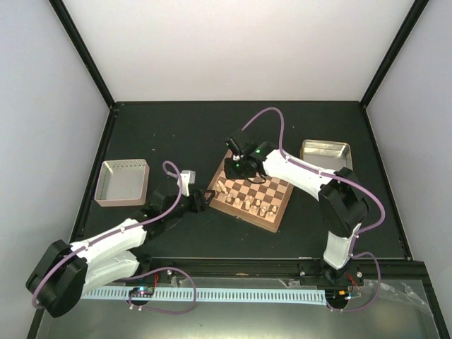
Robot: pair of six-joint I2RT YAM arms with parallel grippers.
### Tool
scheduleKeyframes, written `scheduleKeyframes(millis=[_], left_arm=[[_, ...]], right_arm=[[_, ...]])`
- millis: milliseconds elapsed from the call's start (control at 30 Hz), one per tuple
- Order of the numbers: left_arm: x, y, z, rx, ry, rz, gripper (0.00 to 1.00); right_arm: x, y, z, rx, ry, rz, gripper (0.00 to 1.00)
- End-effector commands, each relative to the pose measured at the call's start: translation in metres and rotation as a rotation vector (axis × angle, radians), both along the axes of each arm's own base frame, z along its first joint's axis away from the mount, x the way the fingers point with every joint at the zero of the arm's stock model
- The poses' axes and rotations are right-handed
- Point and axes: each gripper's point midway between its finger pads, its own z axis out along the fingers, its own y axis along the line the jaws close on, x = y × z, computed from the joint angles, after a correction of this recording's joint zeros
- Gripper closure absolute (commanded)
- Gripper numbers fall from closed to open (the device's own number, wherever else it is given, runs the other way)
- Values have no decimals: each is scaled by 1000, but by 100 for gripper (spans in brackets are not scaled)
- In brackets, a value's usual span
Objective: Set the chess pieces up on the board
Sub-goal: Pick up the chess piece from the chessboard, then place the chess piece on the chessboard.
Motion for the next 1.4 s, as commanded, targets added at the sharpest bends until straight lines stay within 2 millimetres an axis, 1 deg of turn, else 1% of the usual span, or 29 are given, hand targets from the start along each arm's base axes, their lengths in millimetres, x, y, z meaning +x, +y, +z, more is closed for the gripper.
scheduleKeyframes(millis=[0, 200, 300, 533, 867, 933, 1067, 1133, 1267, 1367], left_arm=[[10, -5, 19, -36, -24, 7, 39], [11, -3, 13, -9, -6, 20, 41], [12, -2, 14, -1, -11, 25, 41], [14, -2, 11, 11, -7, 22, 41], [15, -4, 8, 17, 0, 17, 41], [15, -4, 8, 18, 0, 17, 41], [15, -4, 7, 21, 2, 15, 41], [15, -4, 6, 23, 2, 15, 41], [16, -3, 8, 23, -3, 19, 42], [16, 1, 10, 26, -9, 39, 42]], right_arm=[[1, -20, -6, -95, -30, 4, 93], [-13, -48, -29, -264, 10, 72, 92], [-22, -53, -37, -297, 44, 115, 92], [-39, -52, -54, -324, 116, 193, 90], [-43, -43, -65, -302, 159, 224, 87], [-44, -40, -65, -292, 163, 230, 86], [-44, -38, -61, -285, 164, 230, 77], [-43, -37, -55, -276, 157, 228, 72], [-35, -34, -40, -263, 121, 208, 70], [-26, -27, -29, -242, 85, 194, 69]])
